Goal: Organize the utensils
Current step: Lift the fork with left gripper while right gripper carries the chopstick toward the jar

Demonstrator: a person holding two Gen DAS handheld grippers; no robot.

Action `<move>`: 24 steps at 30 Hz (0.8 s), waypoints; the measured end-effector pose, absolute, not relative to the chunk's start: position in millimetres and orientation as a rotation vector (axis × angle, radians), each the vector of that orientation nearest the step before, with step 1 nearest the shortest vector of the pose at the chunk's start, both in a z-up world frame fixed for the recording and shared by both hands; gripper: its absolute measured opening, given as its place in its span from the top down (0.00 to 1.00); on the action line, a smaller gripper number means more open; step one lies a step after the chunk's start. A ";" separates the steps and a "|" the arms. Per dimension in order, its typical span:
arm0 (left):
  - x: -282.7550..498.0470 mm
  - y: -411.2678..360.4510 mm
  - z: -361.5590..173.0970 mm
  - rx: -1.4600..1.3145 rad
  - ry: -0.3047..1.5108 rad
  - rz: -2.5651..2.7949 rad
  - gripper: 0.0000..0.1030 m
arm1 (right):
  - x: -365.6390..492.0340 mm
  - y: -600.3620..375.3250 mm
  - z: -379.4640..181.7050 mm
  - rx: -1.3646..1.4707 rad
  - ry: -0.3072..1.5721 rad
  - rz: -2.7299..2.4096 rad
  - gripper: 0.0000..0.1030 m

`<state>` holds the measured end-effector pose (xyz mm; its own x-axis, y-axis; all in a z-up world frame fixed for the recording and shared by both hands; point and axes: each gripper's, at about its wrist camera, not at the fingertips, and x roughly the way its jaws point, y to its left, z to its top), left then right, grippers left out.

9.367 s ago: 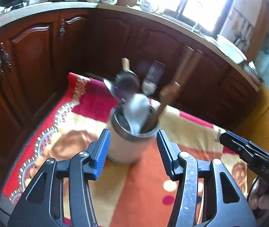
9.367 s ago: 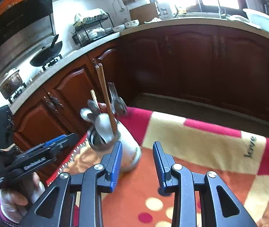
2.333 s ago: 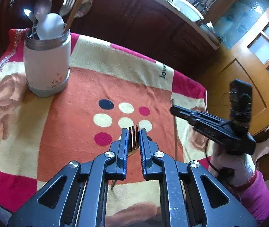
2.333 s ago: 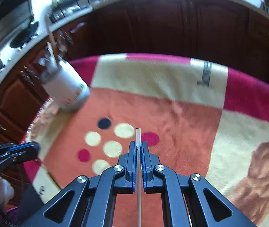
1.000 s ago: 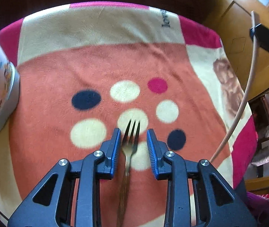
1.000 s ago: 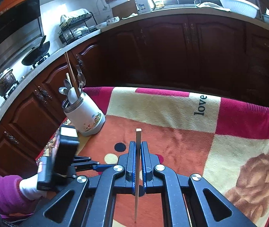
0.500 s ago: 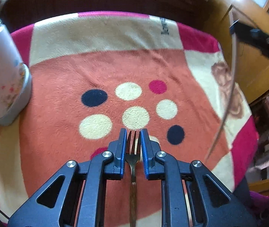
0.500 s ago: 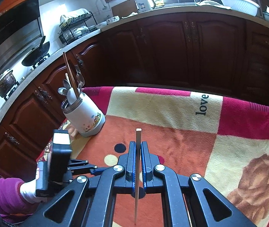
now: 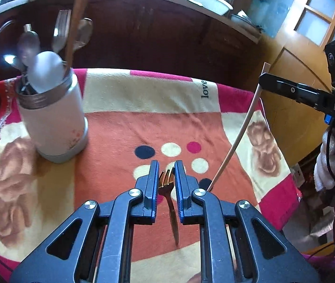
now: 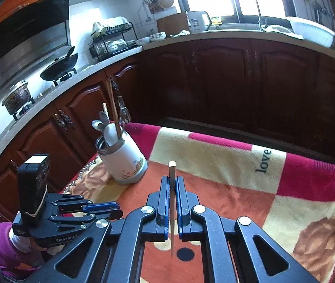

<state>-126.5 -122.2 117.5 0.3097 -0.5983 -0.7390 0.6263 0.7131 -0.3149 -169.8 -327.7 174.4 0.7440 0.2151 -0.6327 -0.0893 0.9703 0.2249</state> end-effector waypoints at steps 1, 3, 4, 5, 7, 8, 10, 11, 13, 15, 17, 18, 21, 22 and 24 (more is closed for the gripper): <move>-126.3 -118.6 118.3 0.028 0.960 -0.805 0.89 | -169.0 -325.5 175.6 0.182 0.713 0.171 0.96; -125.7 -115.3 117.8 0.026 0.958 -0.795 0.89 | -168.6 -320.3 177.6 0.175 0.710 0.178 0.96; -126.2 -113.3 117.7 0.026 0.959 -0.791 0.89 | -168.6 -318.6 178.3 0.171 0.710 0.179 0.96; -127.0 -111.4 117.9 0.024 0.959 -0.788 0.89 | -168.9 -316.8 179.2 0.167 0.709 0.181 0.96; -130.2 -107.6 118.9 0.025 0.955 -0.781 0.90 | -169.5 -314.1 181.0 0.164 0.708 0.184 0.96; -131.6 -105.9 119.5 0.027 0.953 -0.779 0.90 | -169.8 -313.5 181.7 0.163 0.708 0.186 0.96; -134.6 -103.3 120.5 0.032 0.947 -0.770 0.90 | -169.9 -312.2 183.0 0.161 0.706 0.188 0.96; -136.5 -101.1 121.3 0.033 0.945 -0.764 0.90 | -169.8 -311.7 183.4 0.160 0.705 0.190 0.96; -139.9 -96.9 121.8 0.033 0.944 -0.753 0.90 | -170.2 -310.4 184.0 0.160 0.704 0.192 0.96; -142.4 -91.0 120.5 0.028 0.948 -0.739 0.91 | -170.3 -309.1 184.9 0.159 0.701 0.197 0.96; -144.6 -82.3 118.6 0.012 0.956 -0.718 0.91 | -169.9 -307.8 185.4 0.158 0.699 0.203 0.96; -145.3 -78.7 117.9 0.006 0.960 -0.709 0.93 | -169.5 -306.6 185.6 0.157 0.698 0.206 0.96; -148.7 -68.6 114.2 -0.003 0.977 -0.681 1.00 | -169.2 -302.9 186.5 0.156 0.695 0.214 0.96; -151.0 -65.5 112.1 -0.007 0.984 -0.675 1.00 | -169.1 -301.7 186.5 0.156 0.694 0.217 0.96; -155.1 -62.4 108.2 -0.009 0.997 -0.668 1.00 | -168.9 -299.3 186.6 0.155 0.692 0.223 0.96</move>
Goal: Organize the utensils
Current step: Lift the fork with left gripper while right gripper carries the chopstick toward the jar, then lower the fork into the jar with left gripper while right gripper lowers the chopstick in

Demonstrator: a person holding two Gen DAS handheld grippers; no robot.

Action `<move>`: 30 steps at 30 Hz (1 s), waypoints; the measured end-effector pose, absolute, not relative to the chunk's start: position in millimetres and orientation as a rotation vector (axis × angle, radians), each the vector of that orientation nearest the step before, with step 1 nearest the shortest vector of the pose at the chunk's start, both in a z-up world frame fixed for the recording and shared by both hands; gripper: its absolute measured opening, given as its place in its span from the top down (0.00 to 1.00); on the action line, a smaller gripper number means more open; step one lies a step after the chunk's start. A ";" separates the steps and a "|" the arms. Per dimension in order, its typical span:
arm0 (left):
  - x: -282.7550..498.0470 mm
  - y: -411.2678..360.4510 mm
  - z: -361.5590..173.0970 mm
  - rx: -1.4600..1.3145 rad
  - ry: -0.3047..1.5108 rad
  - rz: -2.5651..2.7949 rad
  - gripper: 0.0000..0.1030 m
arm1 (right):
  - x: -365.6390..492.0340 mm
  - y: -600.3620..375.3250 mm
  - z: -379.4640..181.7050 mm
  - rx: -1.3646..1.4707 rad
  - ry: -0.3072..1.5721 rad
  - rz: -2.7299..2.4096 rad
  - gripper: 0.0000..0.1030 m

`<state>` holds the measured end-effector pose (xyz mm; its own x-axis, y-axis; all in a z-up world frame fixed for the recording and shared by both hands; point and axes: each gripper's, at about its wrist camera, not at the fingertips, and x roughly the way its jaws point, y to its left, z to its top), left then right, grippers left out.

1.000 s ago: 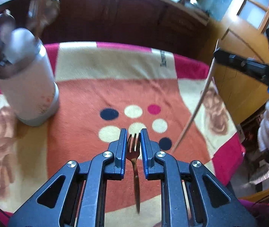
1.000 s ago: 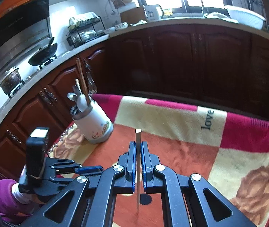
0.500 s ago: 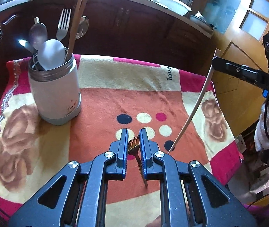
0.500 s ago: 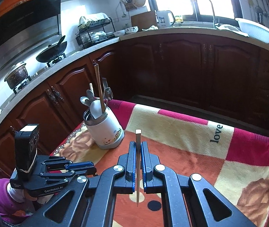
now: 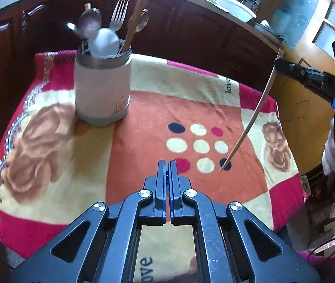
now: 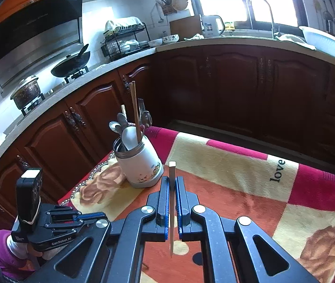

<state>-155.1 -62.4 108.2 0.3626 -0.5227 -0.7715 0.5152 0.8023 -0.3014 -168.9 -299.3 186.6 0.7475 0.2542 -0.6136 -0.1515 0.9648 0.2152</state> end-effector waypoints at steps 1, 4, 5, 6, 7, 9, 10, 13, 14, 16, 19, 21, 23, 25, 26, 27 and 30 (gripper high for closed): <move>-156.3 -60.8 106.8 -0.014 1.000 -0.663 1.00 | -169.0 -298.8 186.4 0.156 0.691 0.225 0.96; -157.2 -56.1 104.8 -0.043 1.014 -0.656 1.00 | -169.0 -295.7 186.8 0.156 0.689 0.230 0.96; -156.8 -54.4 105.0 -0.055 1.018 -0.655 1.00 | -169.6 -294.9 187.3 0.154 0.688 0.231 0.96; -155.6 -52.9 105.3 -0.065 1.021 -0.655 1.00 | -170.3 -294.2 188.0 0.154 0.687 0.231 0.96; -154.0 -51.3 106.6 -0.082 1.027 -0.657 1.00 | -170.6 -293.3 189.0 0.154 0.685 0.232 0.96; -149.3 -47.4 111.5 -0.114 1.028 -0.658 1.00 | -170.8 -292.1 191.9 0.153 0.679 0.234 0.96; -146.2 -44.5 117.2 -0.136 1.022 -0.659 1.00 | -170.4 -291.5 193.6 0.150 0.676 0.235 0.96; -138.7 -38.3 135.6 -0.164 0.987 -0.656 1.00 | -167.7 -290.7 199.6 0.146 0.662 0.241 0.96; -136.3 -36.2 142.3 -0.169 0.974 -0.655 1.00 | -167.0 -290.4 201.6 0.146 0.657 0.243 0.96; -129.3 -30.4 158.9 -0.176 0.941 -0.646 1.00 | -163.4 -289.9 207.0 0.146 0.646 0.248 0.96; -113.5 -17.6 188.2 -0.177 0.874 -0.615 1.00 | -154.6 -288.0 219.5 0.151 0.617 0.253 0.96; -101.6 -8.2 204.3 -0.181 0.832 -0.589 1.00 | -147.6 -284.3 230.0 0.151 0.593 0.261 0.96; -86.6 2.1 226.3 -0.180 0.777 -0.556 1.00 | -137.2 -276.9 243.2 0.141 0.562 0.272 0.96; -73.4 8.4 243.0 -0.155 0.731 -0.504 1.00 | -127.4 -270.1 254.9 0.136 0.535 0.278 0.96; -69.1 10.0 247.5 -0.147 0.719 -0.488 1.00 | -121.4 -266.2 261.7 0.136 0.520 0.285 0.96; -61.0 11.4 255.0 -0.129 0.702 -0.468 1.00 | -115.7 -262.5 268.1 0.137 0.507 0.292 0.96; -44.5 10.7 266.1 -0.061 0.664 -0.409 1.00 | -97.4 -245.5 287.3 0.126 0.460 0.307 0.96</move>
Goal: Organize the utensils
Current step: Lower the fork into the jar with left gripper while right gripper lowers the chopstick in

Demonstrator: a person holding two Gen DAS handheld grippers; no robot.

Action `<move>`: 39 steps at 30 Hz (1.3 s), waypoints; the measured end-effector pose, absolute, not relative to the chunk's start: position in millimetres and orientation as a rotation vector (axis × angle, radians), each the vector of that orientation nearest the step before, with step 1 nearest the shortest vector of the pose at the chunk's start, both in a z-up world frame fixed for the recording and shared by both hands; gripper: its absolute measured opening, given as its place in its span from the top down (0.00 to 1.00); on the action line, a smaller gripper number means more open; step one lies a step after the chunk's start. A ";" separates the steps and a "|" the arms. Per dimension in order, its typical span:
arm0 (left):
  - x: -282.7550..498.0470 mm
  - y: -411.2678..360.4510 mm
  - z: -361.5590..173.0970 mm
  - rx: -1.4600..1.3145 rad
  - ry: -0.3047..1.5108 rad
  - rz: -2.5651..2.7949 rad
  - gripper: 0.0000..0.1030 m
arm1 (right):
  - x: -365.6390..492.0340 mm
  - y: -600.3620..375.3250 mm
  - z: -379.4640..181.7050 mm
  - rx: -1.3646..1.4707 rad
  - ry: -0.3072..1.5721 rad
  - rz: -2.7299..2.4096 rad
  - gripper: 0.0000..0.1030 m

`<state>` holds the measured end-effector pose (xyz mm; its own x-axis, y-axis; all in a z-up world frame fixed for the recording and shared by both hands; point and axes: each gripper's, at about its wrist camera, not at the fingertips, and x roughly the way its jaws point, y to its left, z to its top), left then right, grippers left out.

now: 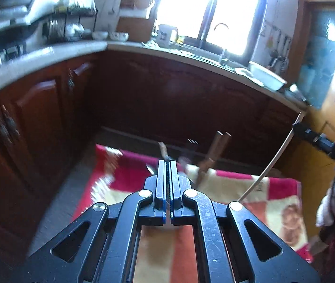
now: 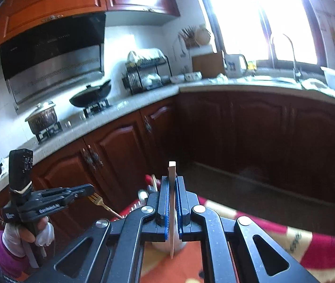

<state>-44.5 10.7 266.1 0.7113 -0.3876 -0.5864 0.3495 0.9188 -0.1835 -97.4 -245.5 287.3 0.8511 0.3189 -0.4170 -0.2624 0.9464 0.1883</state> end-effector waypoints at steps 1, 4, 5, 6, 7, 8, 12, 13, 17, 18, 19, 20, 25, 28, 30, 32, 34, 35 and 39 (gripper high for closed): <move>-39.4 8.5 267.4 -0.036 0.659 -0.395 1.00 | -91.5 -240.1 291.7 0.124 0.446 0.311 0.96; -26.6 1.2 264.3 0.035 0.660 -0.367 1.00 | -70.9 -223.7 296.7 0.115 0.425 0.317 0.96; -22.8 -1.8 261.4 0.063 0.663 -0.358 1.00 | -64.3 -218.0 296.0 0.111 0.424 0.318 0.96; -19.9 -3.3 258.9 0.080 0.667 -0.355 1.00 | -56.8 -212.1 293.9 0.104 0.427 0.320 0.96; -15.9 -6.3 254.7 0.105 0.680 -0.357 1.00 | -51.2 -207.1 291.2 0.094 0.431 0.320 0.96; -14.3 -8.3 252.1 0.118 0.688 -0.359 1.00 | -44.5 -201.3 287.1 0.080 0.439 0.321 0.96; -6.7 -19.2 235.3 0.193 0.716 -0.361 1.00 | -27.3 -188.3 265.5 0.046 0.483 0.323 0.96; -5.2 -22.4 231.3 0.203 0.723 -0.363 1.00 | -23.9 -186.8 259.4 0.043 0.495 0.323 0.96; 0.1 -32.1 212.5 0.216 0.758 -0.379 1.00 | -11.3 -183.8 232.3 0.042 0.556 0.322 0.96; 0.1 -35.0 208.6 0.218 0.764 -0.381 1.00 | -8.4 -183.6 224.7 0.043 0.574 0.320 0.96; -0.1 -37.5 205.5 0.221 0.769 -0.382 1.00 | -5.5 -183.7 217.1 0.047 0.592 0.319 0.96; 0.2 -40.3 200.6 0.222 0.777 -0.384 1.00 | -3.0 -184.3 210.6 0.049 0.607 0.317 0.96; -0.5 -53.3 180.1 0.229 0.814 -0.396 1.00 | 1.5 -187.6 179.8 0.058 0.677 0.312 0.96; 1.6 -54.1 172.6 0.213 0.835 -0.394 1.00 | 2.6 -188.8 169.5 0.064 0.700 0.312 0.96; 2.0 -52.5 171.4 0.195 0.842 -0.391 0.99 | 4.6 -190.7 165.8 0.087 0.711 0.307 0.96; 3.2 -48.6 170.5 0.157 0.853 -0.395 0.99 | 5.8 -197.3 161.0 0.128 0.739 0.314 0.96; 2.4 -44.8 172.2 0.119 0.856 -0.403 0.99 | 3.6 -201.0 161.0 0.144 0.744 0.315 0.94; 1.5 -44.1 173.5 0.106 0.855 -0.403 0.99 | 0.7 -203.1 161.7 0.146 0.739 0.313 0.92; -2.9 -38.7 180.2 0.046 0.850 -0.405 0.71 | -11.5 -212.4 164.8 0.179 0.727 0.306 0.77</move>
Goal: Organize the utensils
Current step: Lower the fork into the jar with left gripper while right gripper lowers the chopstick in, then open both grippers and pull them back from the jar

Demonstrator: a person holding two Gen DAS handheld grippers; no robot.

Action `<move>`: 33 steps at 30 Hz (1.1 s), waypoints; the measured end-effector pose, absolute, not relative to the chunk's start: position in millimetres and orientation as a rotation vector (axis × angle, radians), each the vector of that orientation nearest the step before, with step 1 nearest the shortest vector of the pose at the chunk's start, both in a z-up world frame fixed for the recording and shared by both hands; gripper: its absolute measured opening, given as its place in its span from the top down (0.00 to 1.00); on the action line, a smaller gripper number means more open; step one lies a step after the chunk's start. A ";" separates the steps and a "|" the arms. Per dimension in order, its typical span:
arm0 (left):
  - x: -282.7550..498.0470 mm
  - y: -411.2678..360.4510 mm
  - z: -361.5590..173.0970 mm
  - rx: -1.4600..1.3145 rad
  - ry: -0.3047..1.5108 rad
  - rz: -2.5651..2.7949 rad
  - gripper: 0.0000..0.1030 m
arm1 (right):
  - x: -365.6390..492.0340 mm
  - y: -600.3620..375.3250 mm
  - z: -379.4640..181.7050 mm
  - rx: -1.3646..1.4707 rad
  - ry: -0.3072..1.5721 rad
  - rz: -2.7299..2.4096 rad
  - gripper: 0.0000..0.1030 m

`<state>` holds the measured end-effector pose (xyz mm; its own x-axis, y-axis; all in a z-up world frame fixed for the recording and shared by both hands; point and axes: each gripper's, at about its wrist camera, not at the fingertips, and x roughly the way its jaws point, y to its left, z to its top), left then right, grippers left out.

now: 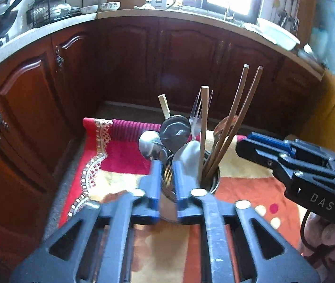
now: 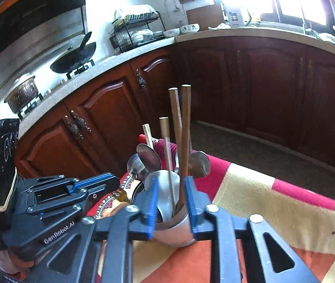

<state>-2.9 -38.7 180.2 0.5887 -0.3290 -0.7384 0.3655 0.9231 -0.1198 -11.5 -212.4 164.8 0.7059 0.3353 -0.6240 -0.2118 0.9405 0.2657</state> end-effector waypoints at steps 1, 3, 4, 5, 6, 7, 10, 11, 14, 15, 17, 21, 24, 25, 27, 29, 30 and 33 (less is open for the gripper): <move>-5.4 -36.5 182.8 0.026 0.843 -0.405 0.56 | -14.7 -214.9 165.0 0.185 0.726 0.304 0.77; -8.3 -33.1 186.8 -0.007 0.836 -0.419 0.53 | -21.2 -219.3 165.1 0.192 0.728 0.296 0.77; -10.2 -31.8 189.1 -0.024 0.840 -0.427 0.53 | -24.0 -221.1 165.1 0.196 0.730 0.291 0.77; -11.9 -31.3 190.8 -0.031 0.843 -0.427 0.52 | -27.7 -223.9 164.8 0.203 0.732 0.289 0.77; -13.7 -31.0 192.3 -0.036 0.842 -0.427 0.52 | -30.4 -225.4 165.0 0.206 0.733 0.288 0.77; -17.0 -29.7 195.3 -0.047 0.835 -0.428 0.51 | -34.1 -227.2 165.5 0.207 0.733 0.284 0.77; -27.2 -26.3 204.4 -0.070 0.811 -0.427 0.46 | -42.8 -230.1 169.1 0.205 0.725 0.269 0.76; -29.9 -25.3 206.4 -0.076 0.805 -0.425 0.45 | -46.2 -231.0 170.7 0.207 0.719 0.266 0.75; -42.8 -24.2 214.4 -0.073 0.780 -0.404 0.44 | -55.8 -231.5 176.0 0.202 0.708 0.244 0.71; -46.1 -23.6 215.6 -0.071 0.774 -0.394 0.44 | -57.6 -230.4 177.6 0.198 0.706 0.238 0.68; -55.0 -23.9 217.7 -0.067 0.769 -0.379 0.44 | -63.6 -227.7 178.7 0.185 0.702 0.225 0.64; -68.7 -22.8 217.1 -0.072 0.766 -0.346 0.44 | -74.2 -220.4 178.4 0.154 0.696 0.200 0.62; -78.0 -22.2 212.8 -0.076 0.772 -0.322 0.44 | -80.0 -218.6 175.3 0.158 0.700 0.187 0.62; -81.8 -23.0 211.3 -0.072 0.772 -0.312 0.44 | -82.3 -218.0 174.1 0.161 0.702 0.183 0.61; -85.9 -24.6 208.4 -0.059 0.773 -0.296 0.44 | -86.5 -215.8 172.2 0.147 0.700 0.167 0.61; -88.4 -25.9 206.1 -0.052 0.772 -0.290 0.44 | -88.9 -213.2 171.5 0.124 0.700 0.153 0.60; -89.8 -26.2 205.3 -0.055 0.772 -0.290 0.44 | -90.2 -212.0 171.0 0.115 0.700 0.146 0.59; -92.1 -26.7 205.6 -0.051 0.764 -0.275 0.44 | -93.4 -208.9 171.5 0.087 0.697 0.132 0.59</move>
<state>-92.1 -26.7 205.6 0.6879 -0.2639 -0.6762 0.2271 0.9630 -0.1449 -93.4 -208.9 171.4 0.7590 0.1500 -0.6335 -0.0919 0.9880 0.1239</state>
